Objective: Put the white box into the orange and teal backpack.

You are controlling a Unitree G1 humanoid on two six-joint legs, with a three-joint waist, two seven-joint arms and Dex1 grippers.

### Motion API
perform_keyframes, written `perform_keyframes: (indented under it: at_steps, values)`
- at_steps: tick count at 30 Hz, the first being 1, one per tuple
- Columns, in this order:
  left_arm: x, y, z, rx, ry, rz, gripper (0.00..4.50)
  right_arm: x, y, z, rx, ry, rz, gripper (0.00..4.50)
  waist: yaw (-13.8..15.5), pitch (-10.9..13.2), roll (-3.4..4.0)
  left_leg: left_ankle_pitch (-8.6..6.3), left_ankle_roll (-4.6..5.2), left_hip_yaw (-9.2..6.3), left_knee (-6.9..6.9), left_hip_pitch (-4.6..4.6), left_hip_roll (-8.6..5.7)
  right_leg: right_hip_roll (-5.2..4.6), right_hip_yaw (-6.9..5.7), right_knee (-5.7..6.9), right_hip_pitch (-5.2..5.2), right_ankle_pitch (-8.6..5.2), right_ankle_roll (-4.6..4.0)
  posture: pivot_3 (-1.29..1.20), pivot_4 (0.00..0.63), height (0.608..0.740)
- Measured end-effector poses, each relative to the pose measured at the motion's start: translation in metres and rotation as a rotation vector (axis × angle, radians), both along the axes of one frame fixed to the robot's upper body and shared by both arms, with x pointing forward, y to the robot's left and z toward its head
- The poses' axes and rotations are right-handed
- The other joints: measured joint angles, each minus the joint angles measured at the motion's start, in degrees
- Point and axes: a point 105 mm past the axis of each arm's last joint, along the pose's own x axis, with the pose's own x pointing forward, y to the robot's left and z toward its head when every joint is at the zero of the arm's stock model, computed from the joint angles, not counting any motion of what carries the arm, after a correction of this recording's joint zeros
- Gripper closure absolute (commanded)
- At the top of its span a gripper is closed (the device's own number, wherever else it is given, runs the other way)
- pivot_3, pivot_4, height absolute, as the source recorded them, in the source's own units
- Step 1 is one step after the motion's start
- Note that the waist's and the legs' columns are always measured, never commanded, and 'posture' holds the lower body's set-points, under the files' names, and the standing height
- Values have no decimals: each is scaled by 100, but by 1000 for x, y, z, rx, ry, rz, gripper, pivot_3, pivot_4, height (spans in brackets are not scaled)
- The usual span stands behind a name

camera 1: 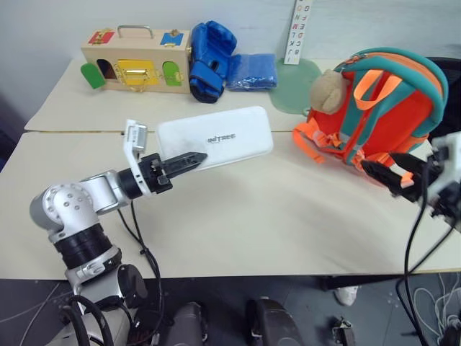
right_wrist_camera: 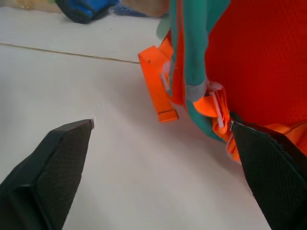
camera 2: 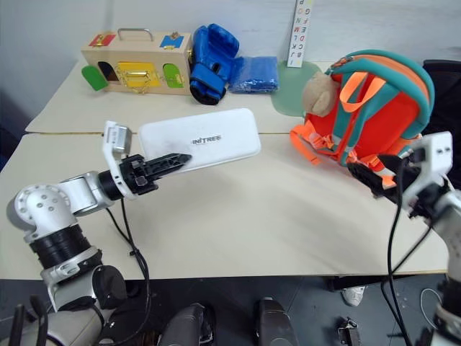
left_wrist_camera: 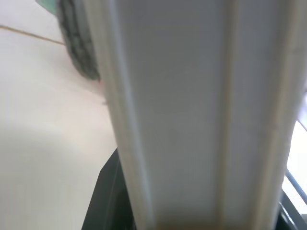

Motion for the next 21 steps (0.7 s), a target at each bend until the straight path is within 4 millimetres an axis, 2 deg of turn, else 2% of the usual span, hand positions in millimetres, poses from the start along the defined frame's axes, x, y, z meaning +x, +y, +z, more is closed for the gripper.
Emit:
perform_keyframes:
  at_steps: [2, 5, 9, 10, 13, 18, 21]
  values:
    - [-1, 1, 5, 0, -29, 19, 3072, 20, 8, 3, 14, -20, -8, 30, 26, 0, 0, 1, -2, -1, 1, 0, 0, 1, 0, 0, 0, 0, 0, 0, 150, 740]
    - [-2, 1, 9, 3, -53, 30, 3072, 50, 26, -4, 50, -15, 5, 30, 46, 0, 0, 2, -3, 1, 2, -7, -2, 0, 0, -3, -4, 0, 0, 0, 150, 740]
    - [-2, 4, 12, 63, -105, 50, 3072, 77, 44, -9, 55, -25, 15, 30, 49, 0, 0, 1, -2, 3, 5, -20, -4, -2, 1, -3, -15, 0, 0, 0, 150, 740]
    - [-2, 5, 11, 77, -113, 52, 3072, 80, 44, -8, 53, -32, 8, 204, 57, 0, 0, 1, -2, 2, 4, -21, -5, -4, 0, -3, -16, 0, 0, 0, 150, 740]
    - [-2, 15, 5, 142, -142, 81, 3072, 90, 45, -4, 67, -63, -5, 963, 44, 0, 0, 1, -2, 3, 5, -22, -4, -3, 0, -4, -17, 0, 0, 0, 150, 740]
    - [1, 29, 6, 204, -210, 115, 3072, 93, 41, -8, 72, -83, -6, 2781, 33, 0, 0, 2, -2, 5, 5, -22, -1, -1, 2, -2, -20, 0, 0, 0, 150, 740]
    - [7, 35, 6, 218, -232, 134, 3072, 90, 48, -3, 75, -107, 56, 3897, 25, 0, 0, 2, -2, 6, 3, -22, 1, -1, 3, -2, -20, 0, 0, 0, 150, 740]
